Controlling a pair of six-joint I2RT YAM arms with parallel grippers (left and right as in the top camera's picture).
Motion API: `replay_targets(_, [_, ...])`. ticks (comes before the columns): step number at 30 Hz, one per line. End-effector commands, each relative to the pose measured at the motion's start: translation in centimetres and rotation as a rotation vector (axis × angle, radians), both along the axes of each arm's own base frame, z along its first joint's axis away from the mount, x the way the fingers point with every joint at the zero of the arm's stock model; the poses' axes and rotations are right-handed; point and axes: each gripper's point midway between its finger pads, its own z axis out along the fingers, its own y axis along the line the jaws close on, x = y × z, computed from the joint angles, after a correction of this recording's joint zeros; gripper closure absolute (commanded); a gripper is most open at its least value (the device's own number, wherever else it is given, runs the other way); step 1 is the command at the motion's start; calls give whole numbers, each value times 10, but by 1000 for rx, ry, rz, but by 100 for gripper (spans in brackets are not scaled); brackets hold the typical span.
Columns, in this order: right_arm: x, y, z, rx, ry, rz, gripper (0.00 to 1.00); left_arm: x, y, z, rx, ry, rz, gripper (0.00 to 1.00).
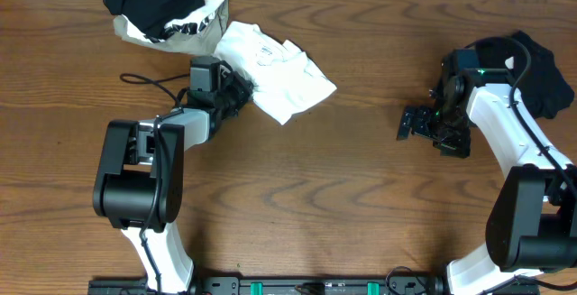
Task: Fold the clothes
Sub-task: 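Lift the folded shirt with the left gripper and carry it to the beige bag, then drop the shirt into the beige bag and hold the left gripper above it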
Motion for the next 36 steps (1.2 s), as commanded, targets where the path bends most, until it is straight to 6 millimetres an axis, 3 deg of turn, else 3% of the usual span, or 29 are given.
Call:
replay_targets(1, [3, -2, 2, 5, -12, 7, 1, 7, -3, -6, 96, -41, -110, 94])
replay_targets(7, [3, -2, 2, 4, -11, 7, 1, 45, -7, 40, 202, -152, -220, 94])
replay_targets(16, [3, -2, 2, 4, -9, 7, 1, 108, -4, 158, 379, -384, -286, 94])
replay_targets(21, [-1, -2, 2, 5, 7, 7, 1, 135, 16, 223, 493, -514, -212, 94])
replay_targets(24, [-9, -2, 3, 5, 38, 7, 1, 144, 35, 248, 570, -565, -171, 94])
replay_targets(30, [-20, -2, 4, 7, 84, 7, 1, 156, 86, 263, 650, -602, -82, 94])
replay_targets(36, [-29, -1, 5, 7, 121, -2, 1, 169, 158, 248, 622, -565, 99, 94])
